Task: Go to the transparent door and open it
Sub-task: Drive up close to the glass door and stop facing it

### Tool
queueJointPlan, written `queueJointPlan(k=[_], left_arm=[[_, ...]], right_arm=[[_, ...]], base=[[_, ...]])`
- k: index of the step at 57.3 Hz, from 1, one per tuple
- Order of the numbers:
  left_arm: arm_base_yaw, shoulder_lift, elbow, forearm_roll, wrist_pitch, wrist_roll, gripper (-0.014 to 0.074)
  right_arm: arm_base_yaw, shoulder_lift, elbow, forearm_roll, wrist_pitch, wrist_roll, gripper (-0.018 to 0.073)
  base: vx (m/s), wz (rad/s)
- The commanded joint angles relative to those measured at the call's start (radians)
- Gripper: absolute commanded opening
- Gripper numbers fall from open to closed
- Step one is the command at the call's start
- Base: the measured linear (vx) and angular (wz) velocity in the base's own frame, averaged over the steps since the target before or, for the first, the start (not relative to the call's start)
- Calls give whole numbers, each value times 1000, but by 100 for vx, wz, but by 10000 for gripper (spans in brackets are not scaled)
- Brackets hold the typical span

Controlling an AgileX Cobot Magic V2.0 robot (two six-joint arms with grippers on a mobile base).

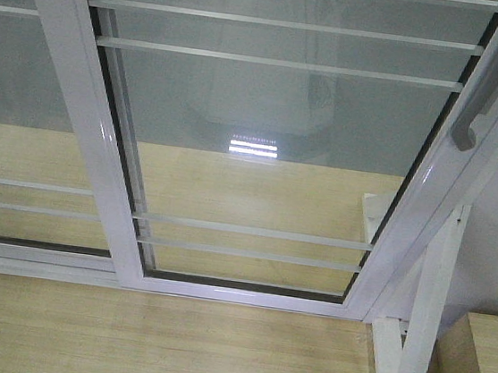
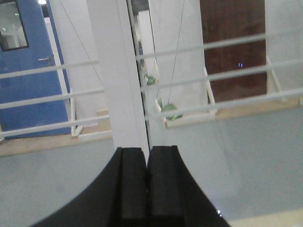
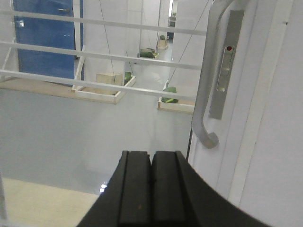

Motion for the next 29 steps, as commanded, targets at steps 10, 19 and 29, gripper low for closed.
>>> queueJointPlan(k=[10, 19, 29], left_arm=[[-4, 132, 7, -28, -210, -80, 76], [-4, 319, -30, -11, -411, -97, 76], [-4, 624, -229, 98, -500, -105, 76]], right_arm=[[-4, 114, -79, -4, -169, -5, 1], [-4, 324, -198, -9, -258, -64, 1], [-4, 625, -383, -9, -348, -130, 1]], base=[[0, 0], [0, 0], [0, 0]])
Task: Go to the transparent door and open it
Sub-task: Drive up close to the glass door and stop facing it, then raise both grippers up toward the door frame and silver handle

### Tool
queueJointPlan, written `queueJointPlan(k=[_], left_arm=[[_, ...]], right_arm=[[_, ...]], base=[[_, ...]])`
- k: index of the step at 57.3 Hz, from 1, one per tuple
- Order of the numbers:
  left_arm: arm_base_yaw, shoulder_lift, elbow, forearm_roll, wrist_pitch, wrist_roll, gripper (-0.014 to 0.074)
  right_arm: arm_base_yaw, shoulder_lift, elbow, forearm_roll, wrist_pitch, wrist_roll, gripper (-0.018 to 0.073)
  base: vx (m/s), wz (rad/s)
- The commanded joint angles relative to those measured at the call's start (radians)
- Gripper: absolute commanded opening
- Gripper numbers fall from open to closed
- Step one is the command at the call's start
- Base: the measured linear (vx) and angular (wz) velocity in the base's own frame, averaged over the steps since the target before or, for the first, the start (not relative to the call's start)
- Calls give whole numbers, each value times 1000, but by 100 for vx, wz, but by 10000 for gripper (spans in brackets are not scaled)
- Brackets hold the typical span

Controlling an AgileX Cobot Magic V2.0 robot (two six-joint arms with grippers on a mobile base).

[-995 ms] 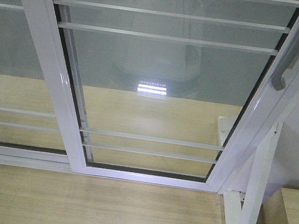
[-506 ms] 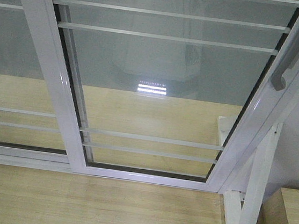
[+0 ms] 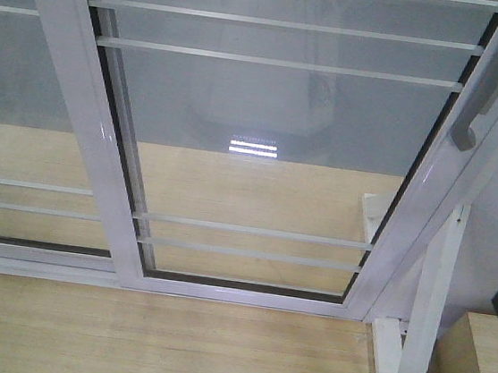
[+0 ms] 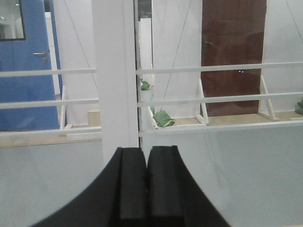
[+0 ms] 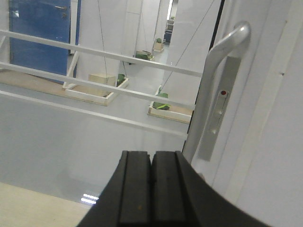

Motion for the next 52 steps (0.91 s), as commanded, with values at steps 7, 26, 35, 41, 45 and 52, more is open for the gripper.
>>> queueJointPlan(k=[7, 26, 35, 41, 45, 52], left_arm=[[-4, 366, -302, 93, -179, -70, 76], [-4, 729, -545, 114, -406, -155, 76], [-4, 754, -546, 115, -438, -172, 78], [-4, 760, -546, 117, -433, -172, 94], [-4, 768, -546, 116, -434, -172, 113], [-4, 786, -546, 117, -440, -172, 168]], right_arm=[[-4, 314, -231, -9, -223, -37, 1], [-4, 543, -319, -7, -516, -31, 1], [-4, 549, -319, -4, -516, -30, 14], [-4, 549, -319, -4, -506, -30, 57], [-4, 549, -319, -4, -505, -30, 109], [-4, 549, -319, -4, -505, -30, 253]], base=[[0, 0], [0, 0], [0, 0], [0, 0], [0, 0], [0, 0]])
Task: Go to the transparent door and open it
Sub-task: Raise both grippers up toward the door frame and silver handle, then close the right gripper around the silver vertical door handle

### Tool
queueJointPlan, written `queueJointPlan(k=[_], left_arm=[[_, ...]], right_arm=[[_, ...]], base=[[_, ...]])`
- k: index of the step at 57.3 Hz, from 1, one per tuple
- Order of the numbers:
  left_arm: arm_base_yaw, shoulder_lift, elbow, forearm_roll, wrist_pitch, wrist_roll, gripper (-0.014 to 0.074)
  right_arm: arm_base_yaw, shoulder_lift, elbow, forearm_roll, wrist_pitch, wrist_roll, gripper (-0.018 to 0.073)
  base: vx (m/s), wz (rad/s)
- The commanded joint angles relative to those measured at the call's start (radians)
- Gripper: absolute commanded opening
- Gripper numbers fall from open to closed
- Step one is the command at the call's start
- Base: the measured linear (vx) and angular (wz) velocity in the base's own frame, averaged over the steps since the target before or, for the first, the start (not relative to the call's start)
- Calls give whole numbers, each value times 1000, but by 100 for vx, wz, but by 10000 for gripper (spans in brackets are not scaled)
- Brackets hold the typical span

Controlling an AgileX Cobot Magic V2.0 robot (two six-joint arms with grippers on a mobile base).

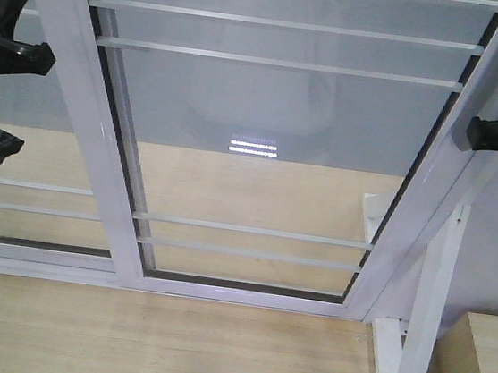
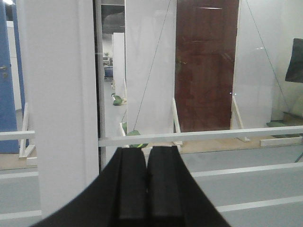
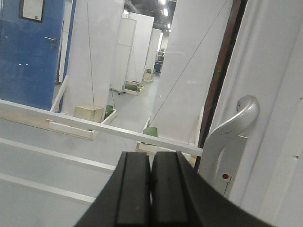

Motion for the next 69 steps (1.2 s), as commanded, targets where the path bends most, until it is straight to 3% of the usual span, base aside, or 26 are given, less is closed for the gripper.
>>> queueJointPlan(k=[1, 11, 17, 28, 39, 46, 57, 69], left_arm=[[-4, -7, -34, -5, -89, -10, 182], [-4, 27, -34, -6, -89, -8, 342], [-4, 42, -34, -6, -91, -8, 442], [-4, 91, -34, -15, -97, -8, 526], [-4, 122, -34, -15, -106, -8, 524], [-4, 135, -34, -15, -114, -8, 524], [-4, 136, -34, -15, -127, -8, 524], [-4, 136, -34, -15, -151, -8, 524]], right_arm=[[-4, -12, -37, -4, -84, -5, 286], [-4, -12, -37, 2, -83, -5, 573], [-4, -12, -37, 49, -73, -5, 649], [-4, 32, -37, 276, -119, -97, 591], [-5, 158, -37, 338, -265, -166, 519], [-20, 252, -44, 342, -365, -159, 511], [-95, 392, -107, 321, -386, -86, 511], [-155, 517, -212, 163, -386, 40, 511]], base=[[0, 0], [0, 0], [0, 0], [0, 0], [0, 0], [0, 0], [0, 0], [0, 0]])
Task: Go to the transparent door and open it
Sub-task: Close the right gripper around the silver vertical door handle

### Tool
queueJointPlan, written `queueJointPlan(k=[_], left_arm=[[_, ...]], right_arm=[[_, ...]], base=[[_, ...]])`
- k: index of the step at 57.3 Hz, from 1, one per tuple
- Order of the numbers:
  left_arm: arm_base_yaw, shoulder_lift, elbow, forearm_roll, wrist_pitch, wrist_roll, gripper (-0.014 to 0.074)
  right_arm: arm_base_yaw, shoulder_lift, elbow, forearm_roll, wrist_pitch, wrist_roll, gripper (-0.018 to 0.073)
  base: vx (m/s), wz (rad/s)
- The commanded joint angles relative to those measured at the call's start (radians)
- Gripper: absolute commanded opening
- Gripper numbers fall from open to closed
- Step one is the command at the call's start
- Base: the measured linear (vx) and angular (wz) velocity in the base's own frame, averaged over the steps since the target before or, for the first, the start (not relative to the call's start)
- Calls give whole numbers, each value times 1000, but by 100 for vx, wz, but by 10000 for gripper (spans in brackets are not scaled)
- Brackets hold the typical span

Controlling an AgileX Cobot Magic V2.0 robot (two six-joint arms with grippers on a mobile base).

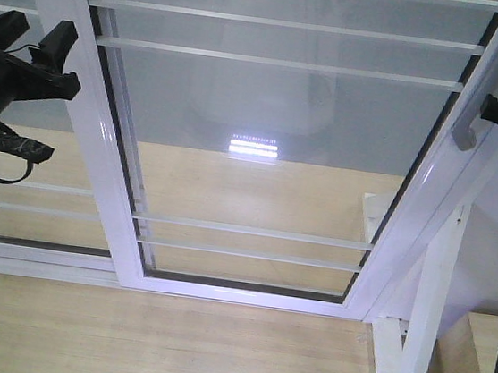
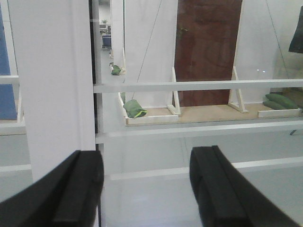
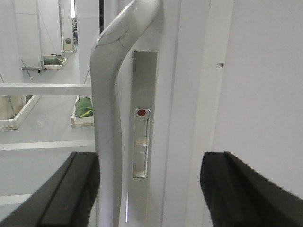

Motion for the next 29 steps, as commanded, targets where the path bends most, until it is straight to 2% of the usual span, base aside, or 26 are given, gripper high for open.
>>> queueJointPlan(k=[1, 9, 29], left_arm=[[-4, -27, -34, -15, -98, -8, 524], [-4, -27, -34, -15, -99, -8, 524], [-4, -27, -34, -15, -115, -8, 524]], right_arm=[[-24, 20, -76, -109, -94, 69, 511], [-41, 94, -146, -186, -94, 132, 511], [-41, 213, -278, -185, -93, 135, 511]], base=[[0, 0], [0, 0], [0, 0]])
